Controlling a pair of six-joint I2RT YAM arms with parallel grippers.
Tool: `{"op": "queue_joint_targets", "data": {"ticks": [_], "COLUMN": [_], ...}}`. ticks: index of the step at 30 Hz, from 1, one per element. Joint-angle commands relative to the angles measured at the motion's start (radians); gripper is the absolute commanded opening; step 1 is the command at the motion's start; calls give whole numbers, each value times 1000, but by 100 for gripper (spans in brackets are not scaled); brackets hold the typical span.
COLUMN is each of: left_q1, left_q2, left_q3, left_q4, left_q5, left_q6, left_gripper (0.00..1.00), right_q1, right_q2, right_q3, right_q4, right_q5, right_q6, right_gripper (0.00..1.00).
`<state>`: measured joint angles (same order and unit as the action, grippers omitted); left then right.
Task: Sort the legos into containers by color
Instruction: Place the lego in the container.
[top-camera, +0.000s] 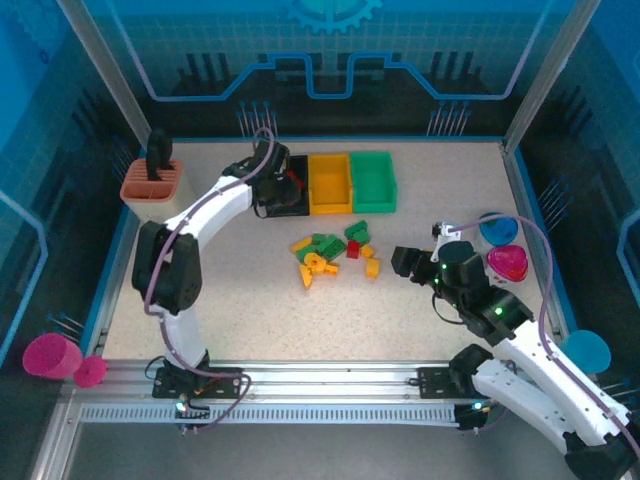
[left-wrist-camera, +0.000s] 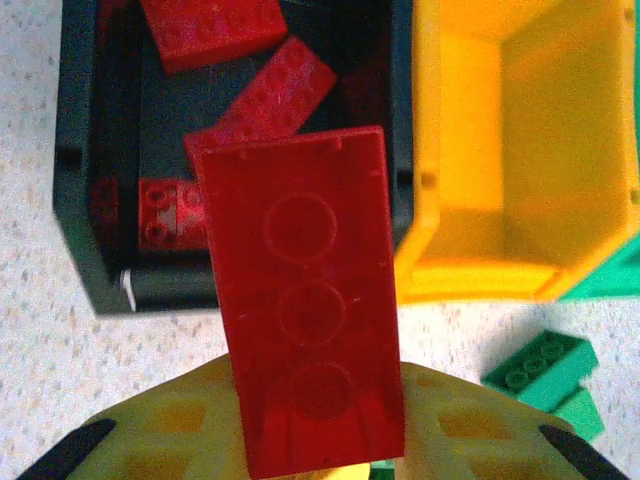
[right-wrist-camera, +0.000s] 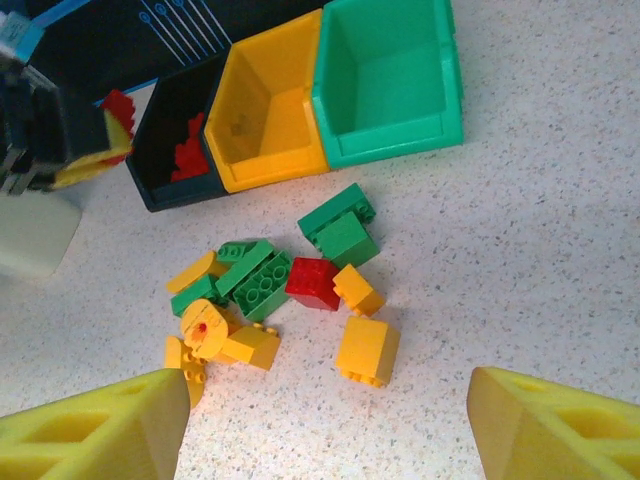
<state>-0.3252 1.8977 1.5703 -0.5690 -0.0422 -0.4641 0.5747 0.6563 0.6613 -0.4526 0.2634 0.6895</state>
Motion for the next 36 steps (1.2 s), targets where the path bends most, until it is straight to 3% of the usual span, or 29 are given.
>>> {"op": "queue_joint_targets", "data": {"ticks": [1, 8, 18, 20, 22, 24, 29, 36], "left_q1": [21, 48, 46, 46, 46, 45, 41, 3], "left_q2": [75, 229, 246, 241, 226, 191, 40, -314], "left_q3": [120, 314, 304, 299, 294, 275, 194, -162], "left_q4": [-66, -157, -155, -154, -151, -141, -101, 104], "left_q5": [40, 84, 102, 107, 117, 115, 114, 114], "left_q6": [38, 48, 54, 56, 63, 70, 73, 49], "left_gripper": [33, 34, 39, 44, 55, 63, 64, 64], "right_q1": [-4, -1, -1, -1, -1, 1, 6, 35], "right_q2": [-23, -62, -70, -59, -46, -34, -6, 147], "right_q3": [-24, -37, -39, -38, -34, -34, -31, 44], "right_q4": [-20, -57, -70, -62, -54, -48, -37, -42], "right_q5": [-23, -15, -13, -19, -27, -32, -34, -22], "right_q6": [28, 33, 35, 34, 35, 35, 28, -34], "right_gripper": [75, 75, 75, 75, 75, 74, 74, 74]}}
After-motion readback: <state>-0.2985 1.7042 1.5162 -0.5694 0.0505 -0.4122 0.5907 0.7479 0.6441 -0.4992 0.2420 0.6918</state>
